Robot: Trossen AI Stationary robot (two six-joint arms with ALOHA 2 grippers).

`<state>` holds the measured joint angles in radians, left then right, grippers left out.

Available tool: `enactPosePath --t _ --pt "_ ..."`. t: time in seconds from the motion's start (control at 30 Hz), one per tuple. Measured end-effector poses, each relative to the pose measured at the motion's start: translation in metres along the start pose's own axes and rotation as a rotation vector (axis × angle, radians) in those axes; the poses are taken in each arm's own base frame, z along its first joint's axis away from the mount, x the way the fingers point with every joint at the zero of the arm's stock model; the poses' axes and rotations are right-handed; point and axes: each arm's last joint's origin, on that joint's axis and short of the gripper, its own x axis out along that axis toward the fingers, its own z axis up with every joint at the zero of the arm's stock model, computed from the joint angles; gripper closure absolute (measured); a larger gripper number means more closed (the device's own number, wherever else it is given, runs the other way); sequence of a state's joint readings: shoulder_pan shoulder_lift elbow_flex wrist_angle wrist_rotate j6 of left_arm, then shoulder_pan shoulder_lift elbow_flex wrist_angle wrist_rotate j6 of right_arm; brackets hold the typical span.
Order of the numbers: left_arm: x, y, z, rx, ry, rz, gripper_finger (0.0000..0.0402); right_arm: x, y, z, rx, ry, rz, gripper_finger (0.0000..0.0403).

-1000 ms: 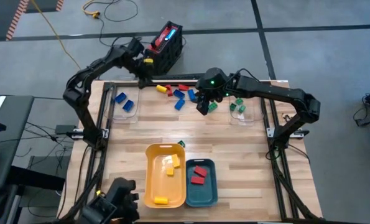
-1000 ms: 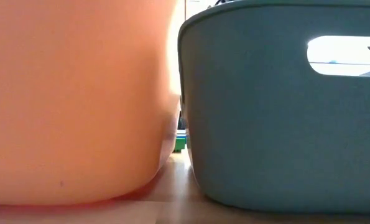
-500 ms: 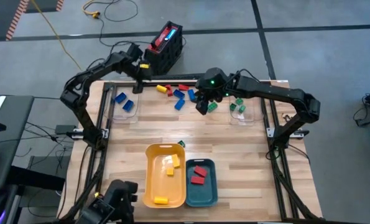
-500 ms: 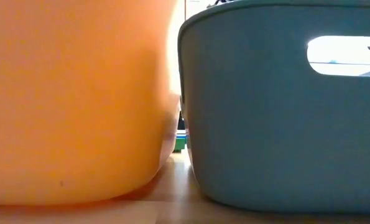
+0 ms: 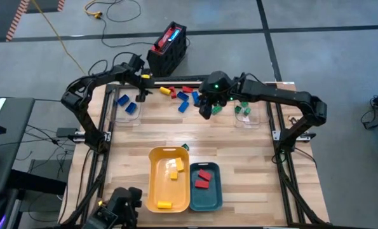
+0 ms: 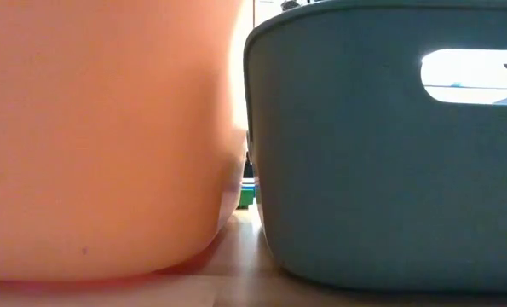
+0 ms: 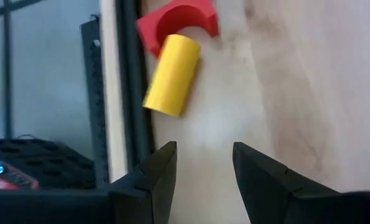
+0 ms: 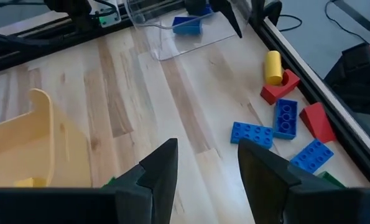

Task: Sort blocks
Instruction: Put the red block into the blue bin

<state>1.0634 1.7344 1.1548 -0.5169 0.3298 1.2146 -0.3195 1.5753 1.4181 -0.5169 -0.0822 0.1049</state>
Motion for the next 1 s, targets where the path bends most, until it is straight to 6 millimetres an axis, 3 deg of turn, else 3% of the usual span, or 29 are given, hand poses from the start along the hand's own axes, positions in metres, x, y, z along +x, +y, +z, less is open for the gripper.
enactPosePath --t 0.13,0.33,0.47,0.73,0.87,1.0 --pt "0.001 0.001 0.016 0.098 -0.03 0.014 0.0249 0.0 0.004 0.0 -0.003 -0.004 0.008 0.022" --pt "-0.009 0.012 0.046 0.077 -0.096 0.053 0.0249 0.0 0.004 0.0 0.016 -0.006 0.008 0.022" --pt "-0.006 0.012 0.036 0.088 -0.074 0.017 0.0249 0.0 0.004 0.002 0.02 -0.021 0.007 0.022" --pt "0.001 0.025 -0.004 0.021 -0.009 0.019 0.0249 0.0 0.007 0.005 0.032 -0.055 0.017 0.022" --pt "0.003 0.021 0.005 0.189 -0.058 -0.003 0.0249 0.0 0.007 0.005 0.035 -0.06 0.018 0.022" --pt "0.008 0.017 0.025 0.208 -0.057 0.002 0.0249 0.0 0.007 0.006 0.045 -0.066 0.02 0.022"
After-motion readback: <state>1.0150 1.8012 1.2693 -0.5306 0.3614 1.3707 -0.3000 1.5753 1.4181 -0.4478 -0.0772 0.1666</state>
